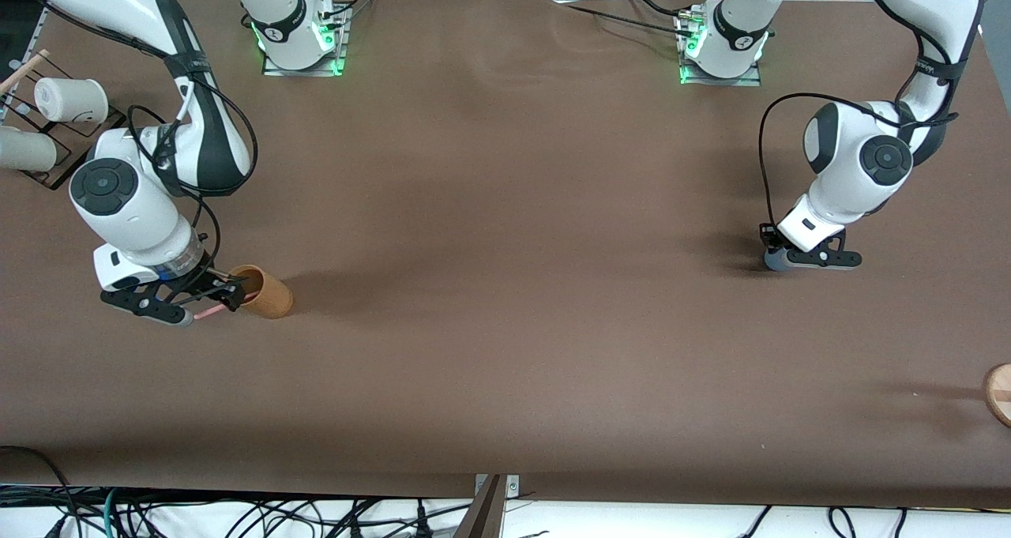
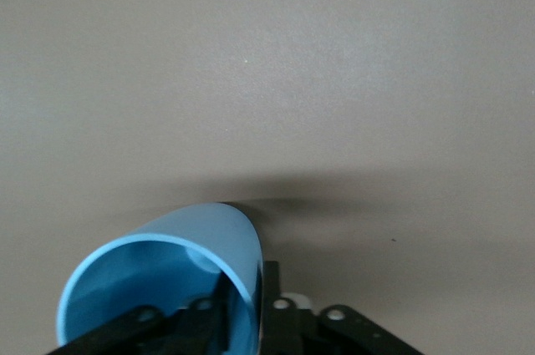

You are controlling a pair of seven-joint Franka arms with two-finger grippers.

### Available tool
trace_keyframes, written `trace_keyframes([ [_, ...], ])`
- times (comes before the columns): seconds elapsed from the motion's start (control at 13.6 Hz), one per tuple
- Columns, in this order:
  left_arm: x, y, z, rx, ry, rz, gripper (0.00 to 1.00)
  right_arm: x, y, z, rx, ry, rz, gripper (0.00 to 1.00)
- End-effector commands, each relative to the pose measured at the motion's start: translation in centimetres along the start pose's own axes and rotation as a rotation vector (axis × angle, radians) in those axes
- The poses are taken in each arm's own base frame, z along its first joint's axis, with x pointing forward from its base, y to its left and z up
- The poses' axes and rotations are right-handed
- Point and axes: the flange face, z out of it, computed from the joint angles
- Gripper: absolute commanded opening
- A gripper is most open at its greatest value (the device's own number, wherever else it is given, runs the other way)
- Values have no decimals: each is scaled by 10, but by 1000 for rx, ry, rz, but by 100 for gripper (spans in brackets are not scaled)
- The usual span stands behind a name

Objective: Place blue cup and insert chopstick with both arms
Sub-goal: 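Grip the cup with the left gripper while the right gripper grips the stick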

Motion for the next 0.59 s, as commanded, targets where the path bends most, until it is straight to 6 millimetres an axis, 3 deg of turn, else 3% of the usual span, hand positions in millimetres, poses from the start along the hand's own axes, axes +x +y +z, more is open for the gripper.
trace_keyframes([
  [0.0,11,-3,-17,3,-15,-15,0,0,3,-1,2,23,-19,53],
  [0.15,20,-2,-28,5,-12,-14,0,1,3,-3,5,28,-15,45],
  [0.29,37,11,-52,1,-33,2,0,3,2,-2,14,44,-16,46],
  [0.52,60,87,-90,-73,-35,-25,0,3,1,0,17,48,-16,44],
])
